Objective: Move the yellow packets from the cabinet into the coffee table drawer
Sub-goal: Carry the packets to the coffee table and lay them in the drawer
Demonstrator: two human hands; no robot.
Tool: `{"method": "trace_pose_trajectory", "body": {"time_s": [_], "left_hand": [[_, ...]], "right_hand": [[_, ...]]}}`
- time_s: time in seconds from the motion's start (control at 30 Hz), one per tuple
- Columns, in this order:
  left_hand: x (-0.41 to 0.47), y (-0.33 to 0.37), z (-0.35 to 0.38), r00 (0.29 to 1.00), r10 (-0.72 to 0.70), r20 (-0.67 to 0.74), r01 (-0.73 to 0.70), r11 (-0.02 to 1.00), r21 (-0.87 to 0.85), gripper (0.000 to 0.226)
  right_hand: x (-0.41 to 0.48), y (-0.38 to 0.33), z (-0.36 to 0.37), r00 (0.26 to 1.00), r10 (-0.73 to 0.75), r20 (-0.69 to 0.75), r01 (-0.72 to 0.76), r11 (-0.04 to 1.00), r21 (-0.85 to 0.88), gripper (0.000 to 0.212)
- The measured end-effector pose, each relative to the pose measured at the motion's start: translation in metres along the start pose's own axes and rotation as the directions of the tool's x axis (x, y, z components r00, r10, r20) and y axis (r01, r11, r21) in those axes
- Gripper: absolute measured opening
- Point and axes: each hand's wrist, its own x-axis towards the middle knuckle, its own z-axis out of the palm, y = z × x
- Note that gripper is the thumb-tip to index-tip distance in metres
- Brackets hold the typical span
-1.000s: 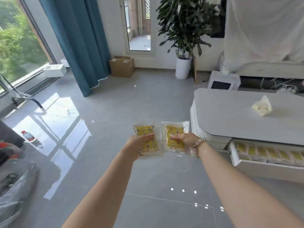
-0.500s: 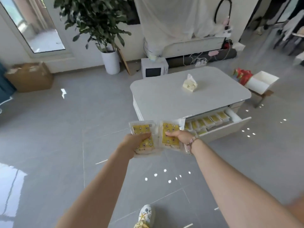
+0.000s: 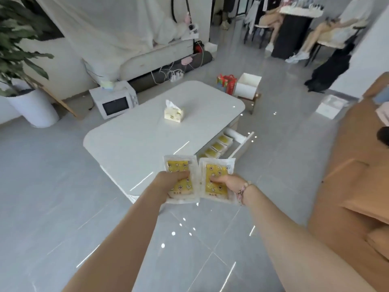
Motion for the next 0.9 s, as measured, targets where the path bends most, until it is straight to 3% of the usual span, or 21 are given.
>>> {"method": "trace_pose_trajectory", "body": {"time_s": [0.3, 0.47, 0.63, 0.9], "left_hand": [[0.070, 0.031, 0.070, 0.988, -0.037, 0.153, 0.029, 0.998, 0.057, 0.016], [0.109, 0.037, 0.108, 0.978, -0.121, 0.171, 0.118, 0.993, 0.025, 0.016], [0.147, 0.060, 0.146, 0.983, -0.124, 0.138, 0.125, 0.992, 0.002, 0.029], [0.195, 0.111, 0.210, 0.987, -0.150, 0.055, 0.151, 0.989, -0.012, 0.015]], "right_hand": [[0.032, -0.001, -0.072, 0.983, 0.107, -0.146, -0.079, 0.979, 0.190, 0.031], [0.063, -0.007, -0.116, 0.977, 0.149, -0.154, -0.123, 0.978, 0.171, 0.059], [0.097, -0.031, -0.161, 0.985, 0.138, -0.107, -0.122, 0.981, 0.148, 0.026], [0.162, -0.068, -0.244, 0.993, 0.108, -0.053, -0.102, 0.990, 0.094, 0.028]]}}
